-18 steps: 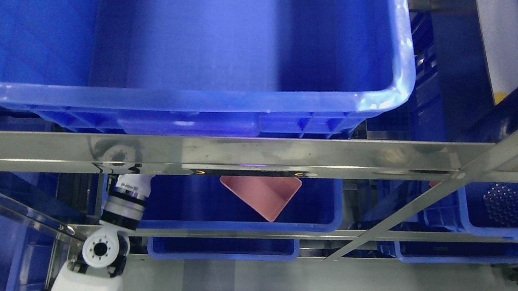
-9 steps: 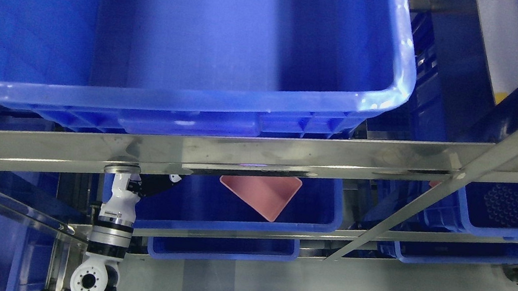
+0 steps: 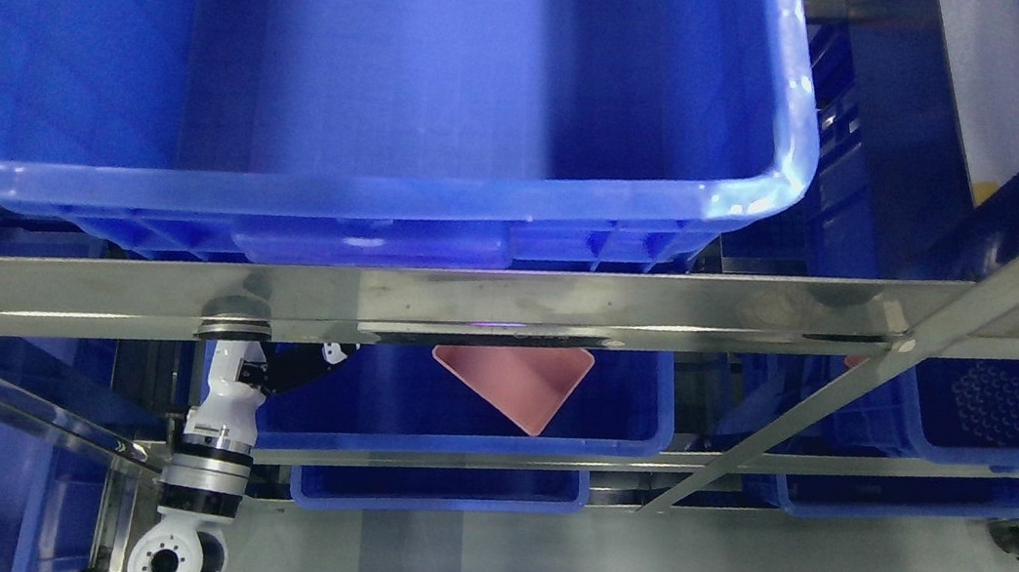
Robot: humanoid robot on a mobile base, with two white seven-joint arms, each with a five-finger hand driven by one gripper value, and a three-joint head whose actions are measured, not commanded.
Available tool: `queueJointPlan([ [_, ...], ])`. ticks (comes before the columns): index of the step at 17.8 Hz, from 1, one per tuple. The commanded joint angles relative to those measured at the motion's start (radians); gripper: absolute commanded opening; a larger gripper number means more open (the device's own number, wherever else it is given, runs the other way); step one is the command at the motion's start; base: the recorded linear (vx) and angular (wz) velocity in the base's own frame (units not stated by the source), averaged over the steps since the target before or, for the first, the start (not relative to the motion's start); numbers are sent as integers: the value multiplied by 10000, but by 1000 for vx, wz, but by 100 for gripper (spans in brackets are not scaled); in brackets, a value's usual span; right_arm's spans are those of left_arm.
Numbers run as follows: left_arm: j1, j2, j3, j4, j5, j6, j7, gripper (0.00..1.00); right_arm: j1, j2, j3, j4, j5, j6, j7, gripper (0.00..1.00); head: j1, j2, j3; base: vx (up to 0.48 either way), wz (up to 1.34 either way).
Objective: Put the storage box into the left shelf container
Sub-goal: 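Release the pink box and withdraw the left hand from the bin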
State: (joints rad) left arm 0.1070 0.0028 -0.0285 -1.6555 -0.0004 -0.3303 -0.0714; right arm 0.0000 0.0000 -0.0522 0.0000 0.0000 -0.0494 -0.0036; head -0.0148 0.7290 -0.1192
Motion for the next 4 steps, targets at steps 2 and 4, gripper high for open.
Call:
queueJointPlan([
  [2, -89, 147, -7, -273, -42, 51, 345, 100, -31, -175, 0, -175, -215, 4, 21, 100, 0, 0, 0, 0, 0],
  [4, -89, 147, 8, -273, -42, 51, 438, 100, -31, -175, 0, -175, -215, 4, 6, 100, 0, 0, 0, 0, 0],
])
